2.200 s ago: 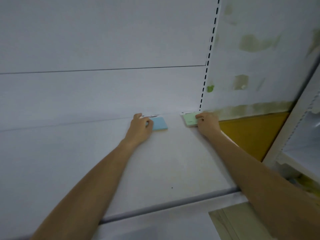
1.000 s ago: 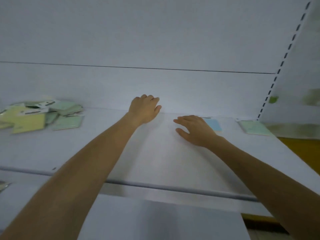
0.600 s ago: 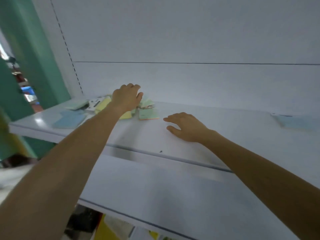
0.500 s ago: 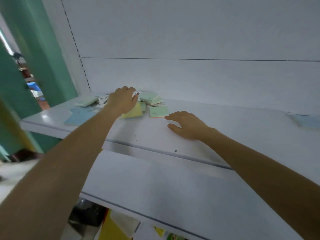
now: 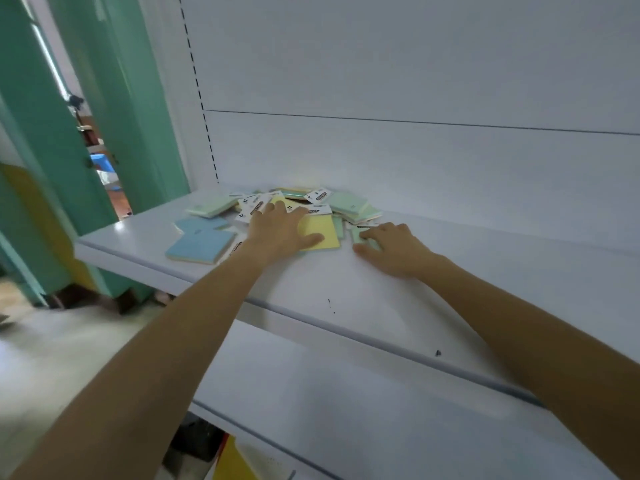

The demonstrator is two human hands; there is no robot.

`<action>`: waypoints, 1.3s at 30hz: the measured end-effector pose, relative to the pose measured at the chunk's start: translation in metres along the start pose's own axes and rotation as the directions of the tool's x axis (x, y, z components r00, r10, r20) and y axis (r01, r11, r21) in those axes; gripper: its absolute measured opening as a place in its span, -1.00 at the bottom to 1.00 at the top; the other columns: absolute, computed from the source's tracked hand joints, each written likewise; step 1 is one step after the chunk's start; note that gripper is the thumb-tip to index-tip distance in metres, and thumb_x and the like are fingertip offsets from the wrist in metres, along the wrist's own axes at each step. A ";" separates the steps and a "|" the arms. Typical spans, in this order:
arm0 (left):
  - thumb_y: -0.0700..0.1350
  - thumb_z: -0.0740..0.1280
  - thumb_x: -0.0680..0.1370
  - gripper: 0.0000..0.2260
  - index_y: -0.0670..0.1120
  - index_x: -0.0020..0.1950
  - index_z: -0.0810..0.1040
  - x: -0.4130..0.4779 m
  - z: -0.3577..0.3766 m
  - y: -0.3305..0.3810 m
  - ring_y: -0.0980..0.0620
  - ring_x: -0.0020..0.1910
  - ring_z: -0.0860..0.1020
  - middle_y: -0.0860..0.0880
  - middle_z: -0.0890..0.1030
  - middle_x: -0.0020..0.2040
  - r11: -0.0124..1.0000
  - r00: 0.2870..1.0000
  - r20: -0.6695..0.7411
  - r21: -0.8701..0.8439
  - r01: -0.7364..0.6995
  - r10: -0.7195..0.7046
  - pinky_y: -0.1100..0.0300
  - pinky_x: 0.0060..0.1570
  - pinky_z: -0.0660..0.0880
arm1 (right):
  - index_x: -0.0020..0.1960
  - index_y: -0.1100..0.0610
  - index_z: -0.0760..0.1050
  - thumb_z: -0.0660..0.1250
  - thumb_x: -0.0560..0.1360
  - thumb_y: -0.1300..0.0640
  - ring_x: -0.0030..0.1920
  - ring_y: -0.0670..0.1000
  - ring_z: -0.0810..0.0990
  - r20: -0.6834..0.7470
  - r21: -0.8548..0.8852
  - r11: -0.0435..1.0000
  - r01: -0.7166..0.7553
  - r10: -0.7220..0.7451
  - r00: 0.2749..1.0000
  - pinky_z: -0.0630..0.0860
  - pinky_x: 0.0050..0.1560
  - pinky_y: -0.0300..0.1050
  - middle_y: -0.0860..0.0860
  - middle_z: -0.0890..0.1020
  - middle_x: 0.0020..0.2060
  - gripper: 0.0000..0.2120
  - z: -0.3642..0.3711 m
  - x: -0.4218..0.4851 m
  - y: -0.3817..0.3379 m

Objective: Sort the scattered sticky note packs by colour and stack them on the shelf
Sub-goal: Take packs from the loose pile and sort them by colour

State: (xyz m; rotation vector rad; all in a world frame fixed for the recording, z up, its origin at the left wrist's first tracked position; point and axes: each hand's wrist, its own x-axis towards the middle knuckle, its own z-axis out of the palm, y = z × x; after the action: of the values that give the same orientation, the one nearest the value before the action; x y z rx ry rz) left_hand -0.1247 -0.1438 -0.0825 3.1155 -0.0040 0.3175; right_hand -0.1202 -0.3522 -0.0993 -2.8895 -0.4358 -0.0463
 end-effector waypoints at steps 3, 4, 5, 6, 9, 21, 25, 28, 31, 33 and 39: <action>0.39 0.16 0.40 -0.33 0.09 0.42 0.26 0.009 0.000 -0.004 -0.17 0.40 0.27 -0.18 0.33 0.39 1.000 1.000 -0.010 0.011 0.002 -0.002 -0.02 0.33 0.26 | 0.35 0.03 0.34 0.12 0.54 -0.11 0.40 0.15 0.28 0.055 0.002 1.000 0.025 -0.025 0.998 0.17 0.41 -0.01 0.12 0.37 0.38 -0.56 -0.008 0.001 -0.001; 0.40 0.16 0.39 -0.31 0.09 0.43 0.25 0.012 0.001 -0.006 -0.17 0.40 0.27 -0.18 0.32 0.40 1.000 1.000 -0.021 0.031 0.002 -0.001 -0.02 0.32 0.27 | 0.37 0.05 0.33 0.16 0.54 -0.07 0.41 0.13 0.27 0.077 0.028 0.999 0.019 -0.021 0.997 0.15 0.41 -0.06 0.13 0.35 0.40 -0.57 -0.012 0.000 -0.001; 0.41 0.15 0.39 -0.30 0.08 0.43 0.25 0.015 0.000 -0.008 -0.17 0.41 0.26 -0.19 0.32 0.41 0.999 0.999 -0.034 0.048 0.001 0.001 -0.02 0.31 0.28 | 0.37 0.03 0.33 0.20 0.53 -0.04 0.42 0.12 0.26 0.094 0.063 0.998 0.004 -0.010 0.995 0.14 0.40 -0.09 0.13 0.33 0.40 -0.57 -0.016 -0.001 0.001; 0.41 0.15 0.39 -0.29 0.06 0.44 0.24 0.018 0.001 -0.010 -0.18 0.41 0.27 -0.20 0.32 0.41 0.998 0.999 -0.045 0.058 -0.003 0.005 -0.02 0.31 0.28 | 0.35 0.01 0.36 0.23 0.51 -0.03 0.42 0.12 0.25 0.107 0.109 0.994 -0.023 0.011 0.994 0.14 0.40 -0.09 0.13 0.34 0.39 -0.58 -0.018 -0.002 0.004; 0.40 0.16 0.40 -0.28 0.03 0.44 0.24 0.025 0.000 -0.014 -0.18 0.38 0.33 -0.19 0.40 0.37 0.998 0.997 -0.056 0.041 -0.047 0.049 0.00 0.26 0.33 | 0.25 -0.05 0.46 0.30 0.47 -0.04 0.29 0.02 0.36 0.129 0.343 0.930 -0.132 0.093 0.987 0.28 0.24 -0.15 0.02 0.44 0.25 -0.65 -0.022 -0.010 0.008; -0.03 0.44 0.39 -0.41 -0.01 0.38 0.33 0.035 0.006 -0.009 -0.10 0.36 0.36 -0.09 0.44 0.36 0.826 0.980 0.024 -0.543 -0.151 0.195 0.08 0.25 0.34 | 0.28 0.06 0.43 0.41 0.40 0.13 0.12 0.18 0.46 -0.021 0.393 0.839 -0.377 0.418 0.908 0.37 0.09 -0.19 0.17 0.25 0.31 -0.54 -0.027 -0.019 -0.011; -0.18 0.47 0.36 -0.44 -0.04 0.33 0.40 0.039 0.002 -0.007 -0.13 0.35 0.36 -0.15 0.42 0.35 0.715 0.978 0.004 -0.683 -0.150 0.209 0.15 0.26 0.32 | 0.21 0.17 0.50 0.21 0.47 0.31 -0.04 0.04 0.44 -0.061 0.570 0.735 -0.366 0.483 0.874 0.40 -0.25 -0.32 0.13 0.48 0.15 -0.67 -0.024 -0.043 -0.004; -0.27 0.46 0.37 -0.49 -0.10 0.30 0.45 0.037 -0.005 -0.003 -0.11 0.32 0.41 -0.14 0.45 0.34 0.631 0.979 0.020 -0.767 -0.116 0.204 0.19 0.21 0.36 | 0.24 0.22 0.48 0.17 0.49 0.35 -0.14 0.00 0.43 -0.058 0.604 0.708 -0.366 0.497 0.866 0.35 -0.37 -0.49 0.08 0.47 0.00 -0.66 -0.027 -0.066 -0.002; -0.35 0.43 0.38 -0.54 -0.16 0.27 0.50 0.030 -0.012 0.006 -0.07 0.29 0.46 -0.20 0.48 0.30 0.462 0.971 0.073 -0.886 -0.042 0.228 0.24 0.13 0.36 | 0.24 0.19 0.48 0.21 0.47 0.35 -0.09 0.01 0.46 -0.065 0.650 0.663 -0.372 0.536 0.842 0.38 -0.25 -0.40 0.10 0.49 0.04 -0.64 -0.031 -0.090 0.004; -0.35 0.42 0.39 -0.54 -0.16 0.28 0.50 0.025 -0.013 0.019 -0.03 0.20 0.47 -0.24 0.49 0.27 0.394 0.969 0.071 -0.919 -0.029 0.238 0.23 0.12 0.37 | 0.24 0.19 0.48 0.23 0.46 0.36 -0.18 -0.03 0.48 -0.072 0.706 0.602 -0.374 0.585 0.808 0.43 -0.27 -0.40 0.10 0.49 0.04 -0.63 -0.035 -0.108 0.010; -0.31 0.44 0.39 -0.56 -0.17 0.26 0.49 0.008 -0.018 0.089 0.05 -0.22 0.45 0.03 0.40 -0.22 0.232 0.952 0.056 -0.973 -0.016 0.302 0.39 -0.36 0.44 | 0.28 0.19 0.45 0.24 0.44 0.41 -0.13 0.04 0.51 -0.121 0.808 0.473 -0.351 0.716 0.687 0.50 -0.23 -0.29 0.12 0.49 0.03 -0.58 -0.050 -0.173 0.043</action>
State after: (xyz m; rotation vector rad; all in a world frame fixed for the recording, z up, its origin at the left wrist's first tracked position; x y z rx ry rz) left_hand -0.1204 -0.2325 -0.0623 1.8092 -0.3831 -0.0878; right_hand -0.2726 -0.4529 -0.0710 -1.9483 0.5106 -0.3438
